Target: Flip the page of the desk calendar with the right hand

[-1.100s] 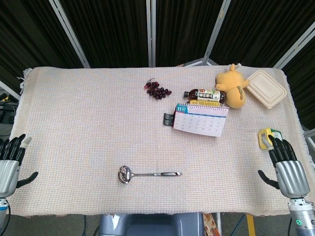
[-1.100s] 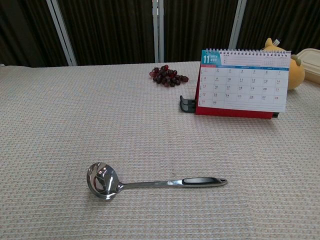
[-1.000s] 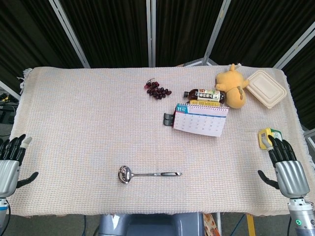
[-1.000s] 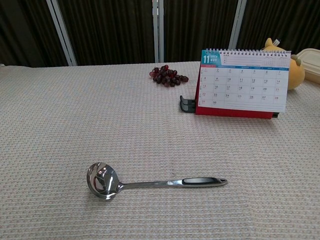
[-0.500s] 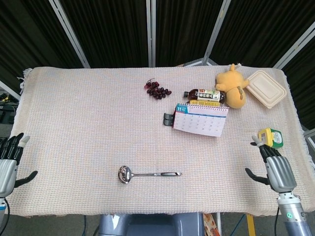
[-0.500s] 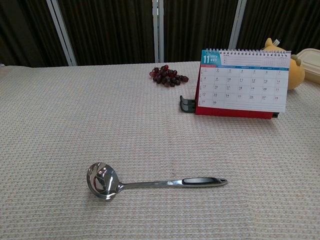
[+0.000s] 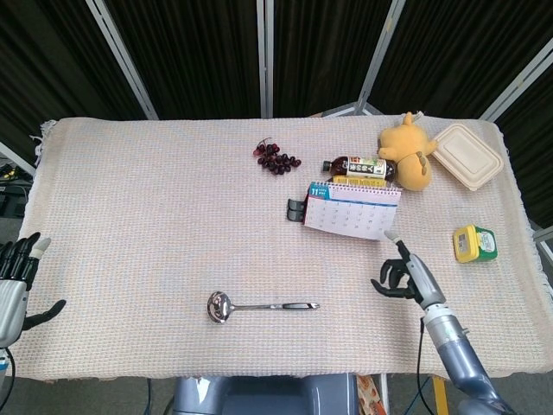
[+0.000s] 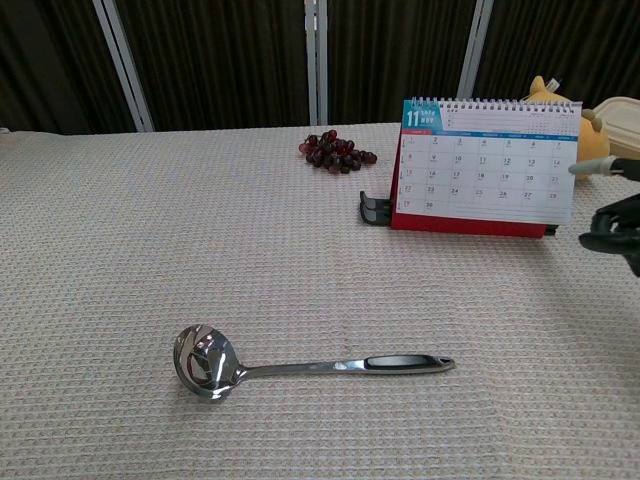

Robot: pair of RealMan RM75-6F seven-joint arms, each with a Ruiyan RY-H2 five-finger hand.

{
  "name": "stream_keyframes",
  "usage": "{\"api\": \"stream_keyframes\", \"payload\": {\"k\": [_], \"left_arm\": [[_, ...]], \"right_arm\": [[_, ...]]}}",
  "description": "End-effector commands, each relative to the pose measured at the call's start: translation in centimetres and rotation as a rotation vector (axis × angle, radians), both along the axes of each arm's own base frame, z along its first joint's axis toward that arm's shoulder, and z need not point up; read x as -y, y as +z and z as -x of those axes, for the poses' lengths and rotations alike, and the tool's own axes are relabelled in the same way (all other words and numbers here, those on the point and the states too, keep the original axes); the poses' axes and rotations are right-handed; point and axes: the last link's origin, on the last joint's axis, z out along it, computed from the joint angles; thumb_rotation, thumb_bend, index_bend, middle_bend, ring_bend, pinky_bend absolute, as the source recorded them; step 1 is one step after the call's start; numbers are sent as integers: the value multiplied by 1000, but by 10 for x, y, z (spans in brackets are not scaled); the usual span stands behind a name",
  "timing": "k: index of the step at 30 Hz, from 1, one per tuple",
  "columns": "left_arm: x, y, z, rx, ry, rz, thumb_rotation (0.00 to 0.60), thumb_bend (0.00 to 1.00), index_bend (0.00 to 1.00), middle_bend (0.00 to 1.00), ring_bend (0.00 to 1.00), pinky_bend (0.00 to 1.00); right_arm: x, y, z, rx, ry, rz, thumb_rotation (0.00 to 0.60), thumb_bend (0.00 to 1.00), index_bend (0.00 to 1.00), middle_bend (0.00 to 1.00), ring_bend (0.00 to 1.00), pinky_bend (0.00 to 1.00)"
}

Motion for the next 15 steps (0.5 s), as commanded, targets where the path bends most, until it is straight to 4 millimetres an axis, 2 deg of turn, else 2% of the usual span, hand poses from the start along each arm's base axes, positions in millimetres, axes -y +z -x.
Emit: {"api": "stream_keyframes", "payload": {"k": [1, 15], "left_arm": [[0, 2, 0, 4, -1, -6, 600, 157, 0, 0, 0, 0], [0, 1, -2, 3, -8, -4, 600, 155, 0, 0, 0, 0]], "right_arm": [[14, -19, -9, 108, -57, -55, 600, 229, 0, 654, 679, 628], [31, -42, -1, 133, -127, -79, 600, 234, 0, 649, 680, 628]]}}
